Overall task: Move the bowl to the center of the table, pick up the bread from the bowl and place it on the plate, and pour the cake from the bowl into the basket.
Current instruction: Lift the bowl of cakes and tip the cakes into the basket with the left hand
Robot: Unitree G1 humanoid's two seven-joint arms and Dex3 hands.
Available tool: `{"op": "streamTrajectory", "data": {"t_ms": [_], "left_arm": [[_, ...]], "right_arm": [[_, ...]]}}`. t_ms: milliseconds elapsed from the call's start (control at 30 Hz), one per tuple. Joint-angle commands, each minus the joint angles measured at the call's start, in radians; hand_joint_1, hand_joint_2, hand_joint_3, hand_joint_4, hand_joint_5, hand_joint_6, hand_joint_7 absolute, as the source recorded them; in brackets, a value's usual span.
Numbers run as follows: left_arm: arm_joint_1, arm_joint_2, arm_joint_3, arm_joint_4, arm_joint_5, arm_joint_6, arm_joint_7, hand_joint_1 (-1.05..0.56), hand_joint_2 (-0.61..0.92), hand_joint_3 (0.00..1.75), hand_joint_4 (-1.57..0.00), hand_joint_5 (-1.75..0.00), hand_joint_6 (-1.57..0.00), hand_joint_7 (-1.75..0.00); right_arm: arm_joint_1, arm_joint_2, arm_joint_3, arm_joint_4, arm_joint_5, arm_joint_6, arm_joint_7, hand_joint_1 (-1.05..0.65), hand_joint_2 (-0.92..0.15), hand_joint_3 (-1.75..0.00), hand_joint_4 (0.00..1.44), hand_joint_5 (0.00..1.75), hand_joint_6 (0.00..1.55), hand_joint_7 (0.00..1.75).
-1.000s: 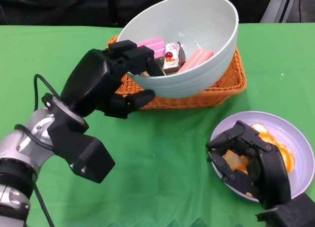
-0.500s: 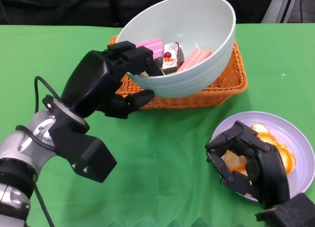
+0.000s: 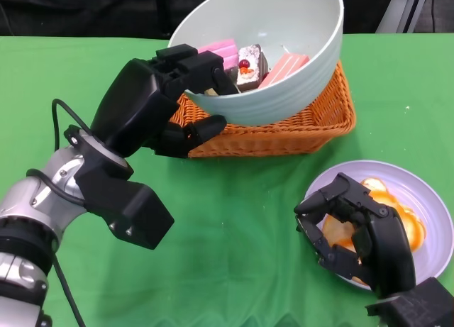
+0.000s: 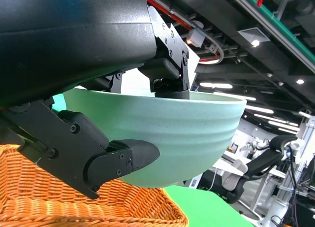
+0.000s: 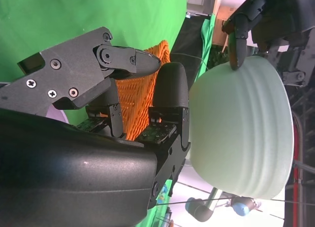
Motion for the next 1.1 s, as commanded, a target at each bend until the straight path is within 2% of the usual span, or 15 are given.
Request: {"op": "streamTrajectory", "data": {"t_ms": [33, 233, 333, 467, 667, 900, 1100], "left_arm": [[-0.048, 0.008, 0.006, 0.003, -0.018, 0.001, 0.044, -0.06, 0.63, 1.00, -0.60, -1.75, -0.59, -1.58], [-0.073, -0.013, 0.005, 0.051, -0.051, 0.007, 0.015, -0.06, 0.65, 1.01, -0.61, -1.75, -0.60, -1.58], [-0.082, -0.045, 0.015, 0.087, -0.143, 0.019, -0.074, -0.07, 0.64, 1.03, -0.62, -1.75, -0.62, -1.57], [-0.071, -0.093, 0.043, 0.098, -0.296, 0.042, -0.218, -0.08, 0.63, 1.05, -0.62, -1.74, -0.67, -1.47], [-0.053, -0.146, 0.081, 0.083, -0.442, 0.094, -0.368, -0.09, 0.64, 1.04, -0.62, -1.74, -0.68, -1.43], [-0.042, -0.185, 0.118, 0.067, -0.531, 0.142, -0.467, -0.11, 0.70, 0.95, -0.65, -1.75, -0.66, -1.49], [-0.039, -0.210, 0.149, 0.058, -0.583, 0.186, -0.525, -0.12, 0.73, 0.89, -0.67, -1.75, -0.67, -1.47]], "right_arm": [[-0.008, -0.005, -0.011, 0.012, 0.004, -0.015, -0.007, -0.15, -0.69, -0.62, 0.64, 1.49, 0.60, 1.31], [-0.005, -0.007, -0.007, 0.011, 0.001, -0.014, -0.006, -0.15, -0.69, -0.62, 0.64, 1.49, 0.59, 1.32], [-0.004, -0.005, -0.005, 0.016, 0.004, -0.014, -0.002, -0.15, -0.69, -0.62, 0.65, 1.49, 0.59, 1.32], [-0.010, -0.001, -0.005, 0.031, 0.007, -0.022, -0.002, -0.16, -0.69, -0.61, 0.65, 1.50, 0.60, 1.33], [-0.014, -0.001, -0.006, 0.043, 0.001, -0.033, -0.006, -0.17, -0.70, -0.59, 0.65, 1.51, 0.59, 1.32], [-0.014, -0.003, -0.004, 0.051, -0.002, -0.042, -0.004, -0.19, -0.71, -0.58, 0.64, 1.53, 0.59, 1.32], [-0.013, -0.002, -0.003, 0.050, 0.002, -0.042, 0.000, -0.19, -0.73, -0.53, 0.65, 1.54, 0.59, 1.32]]}}
